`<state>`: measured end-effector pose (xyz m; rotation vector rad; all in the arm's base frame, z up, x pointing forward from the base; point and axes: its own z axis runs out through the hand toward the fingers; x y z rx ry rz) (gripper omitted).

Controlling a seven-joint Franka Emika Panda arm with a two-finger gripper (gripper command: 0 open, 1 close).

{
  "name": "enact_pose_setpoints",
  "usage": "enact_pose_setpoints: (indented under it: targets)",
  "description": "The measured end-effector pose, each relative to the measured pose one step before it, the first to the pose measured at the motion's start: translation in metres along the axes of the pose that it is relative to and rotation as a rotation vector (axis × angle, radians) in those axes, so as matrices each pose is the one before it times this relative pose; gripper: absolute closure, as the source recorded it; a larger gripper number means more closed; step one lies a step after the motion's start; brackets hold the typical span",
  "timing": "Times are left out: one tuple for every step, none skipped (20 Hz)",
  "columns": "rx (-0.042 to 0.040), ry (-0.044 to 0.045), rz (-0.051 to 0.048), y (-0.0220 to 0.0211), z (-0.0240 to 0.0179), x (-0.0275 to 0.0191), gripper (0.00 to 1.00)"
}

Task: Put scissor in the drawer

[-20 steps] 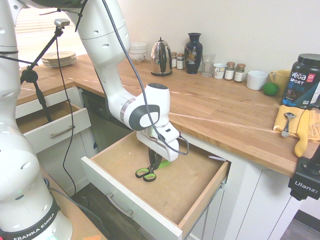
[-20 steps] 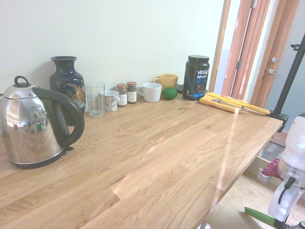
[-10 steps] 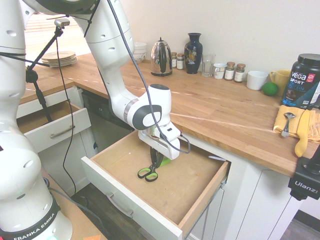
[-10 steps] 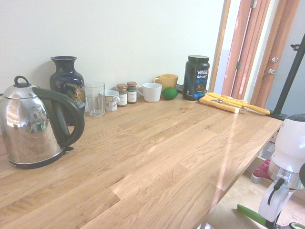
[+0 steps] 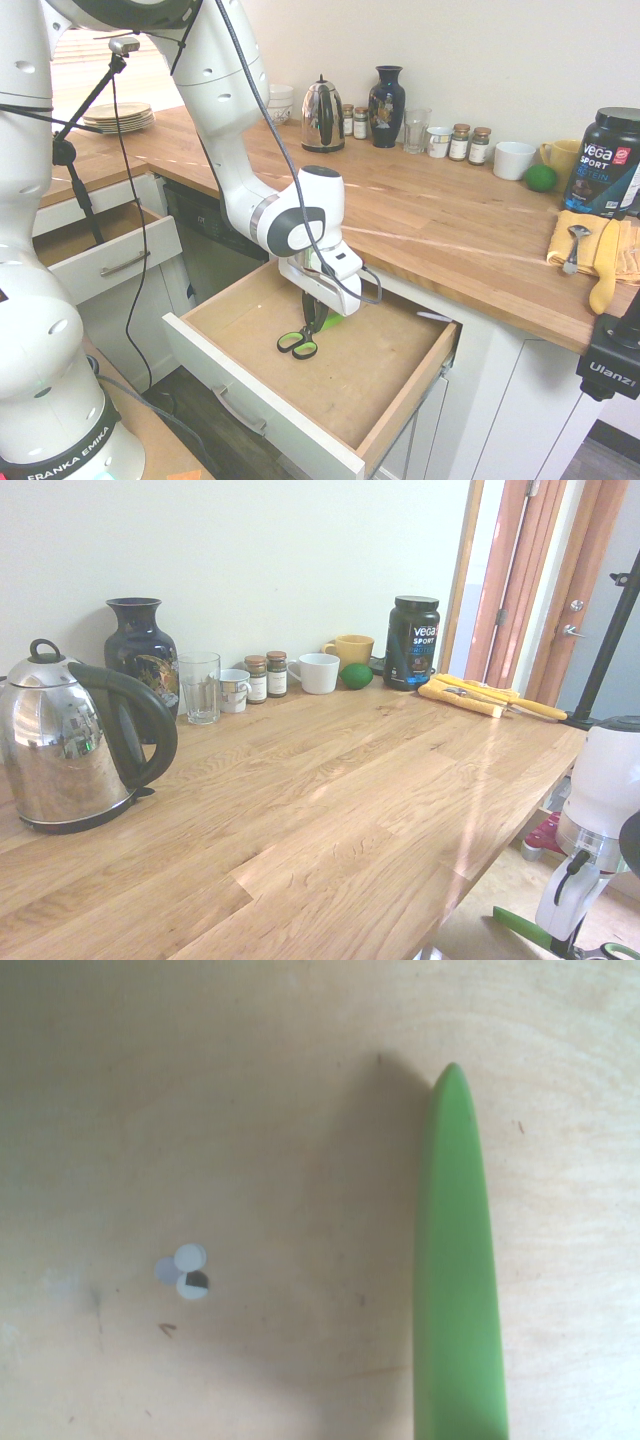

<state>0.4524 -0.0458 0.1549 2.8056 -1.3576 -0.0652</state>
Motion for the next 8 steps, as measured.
enact_pose_setpoints:
  targets:
    - [0.00015, 0.00045, 0.00115, 0.00008, -0.00023, 0.00057, 0.00]
    - [0.00014, 0.00042, 0.00096, 0.00008, -0.00022, 0.00055, 0.00]
    - [0.00032, 0.00064, 0.00100, 0.00005, -0.00028, 0.00063, 0.00]
    - [0.00109, 0.00143, 0.00109, -0.00026, -0.00061, 0.00100, 0.00]
    - [0.00109, 0.00126, 0.00089, -0.00063, -0.00088, 0.00123, 0.00]
    - [0.00123, 0.00119, 0.00059, -0.00110, -0.00117, 0.00146, 0.00]
    - [0.00175, 0.00172, 0.00045, -0.00109, -0.00114, 0.00135, 0.00]
    - [0.00110, 0.00096, -0.00013, -0.00091, -0.00080, 0.00080, 0.00]
